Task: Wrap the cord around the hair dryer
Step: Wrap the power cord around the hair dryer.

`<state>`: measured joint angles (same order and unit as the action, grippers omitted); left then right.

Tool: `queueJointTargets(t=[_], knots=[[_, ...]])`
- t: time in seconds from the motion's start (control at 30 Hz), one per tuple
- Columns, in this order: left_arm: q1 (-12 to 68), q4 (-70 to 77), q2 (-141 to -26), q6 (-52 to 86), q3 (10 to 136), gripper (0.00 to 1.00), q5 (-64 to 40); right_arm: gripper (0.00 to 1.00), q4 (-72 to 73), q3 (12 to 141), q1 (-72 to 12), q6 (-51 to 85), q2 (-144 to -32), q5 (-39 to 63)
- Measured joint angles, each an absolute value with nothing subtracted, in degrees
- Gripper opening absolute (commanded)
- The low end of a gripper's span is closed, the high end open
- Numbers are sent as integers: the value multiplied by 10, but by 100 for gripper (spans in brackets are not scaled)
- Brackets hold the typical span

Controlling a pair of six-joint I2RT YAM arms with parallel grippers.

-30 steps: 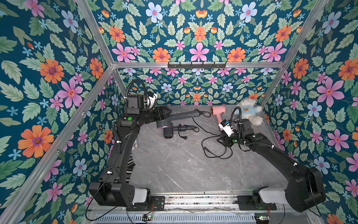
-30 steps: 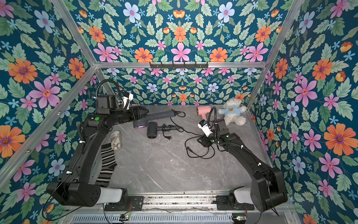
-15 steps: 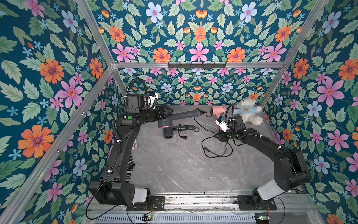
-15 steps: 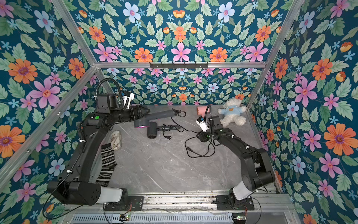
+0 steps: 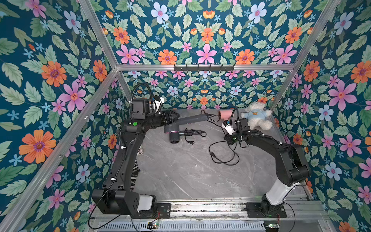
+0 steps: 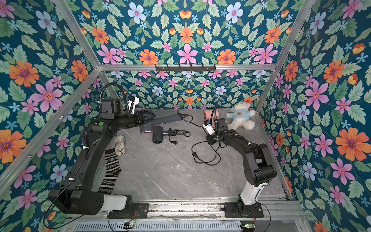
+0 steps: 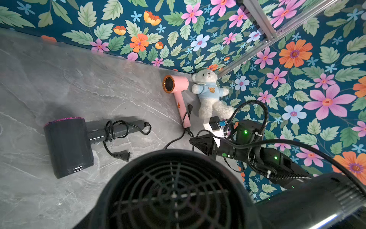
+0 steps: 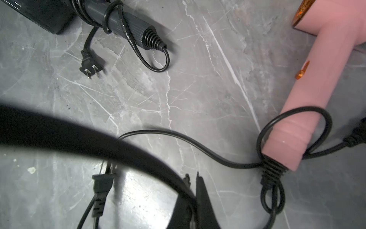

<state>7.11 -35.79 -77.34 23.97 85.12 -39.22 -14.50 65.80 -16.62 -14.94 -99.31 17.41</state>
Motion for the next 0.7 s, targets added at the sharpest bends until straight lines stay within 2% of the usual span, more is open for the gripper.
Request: queueJointTargets(t=[0.17,0.37,0.57,0.7], knots=[[71,-250,-768,315,753,0,-321,0,-243,693,-204,-110,-981,152],[85,-129,-773,373,670,0,-135,0,-394,748,-310,-93,-935,96],[161,-114,-817,309,661,0,85,0,-474,824,-358,-105,-843,36],[215,-124,-842,236,657,0,172,0,-479,896,-367,-144,-834,2]])
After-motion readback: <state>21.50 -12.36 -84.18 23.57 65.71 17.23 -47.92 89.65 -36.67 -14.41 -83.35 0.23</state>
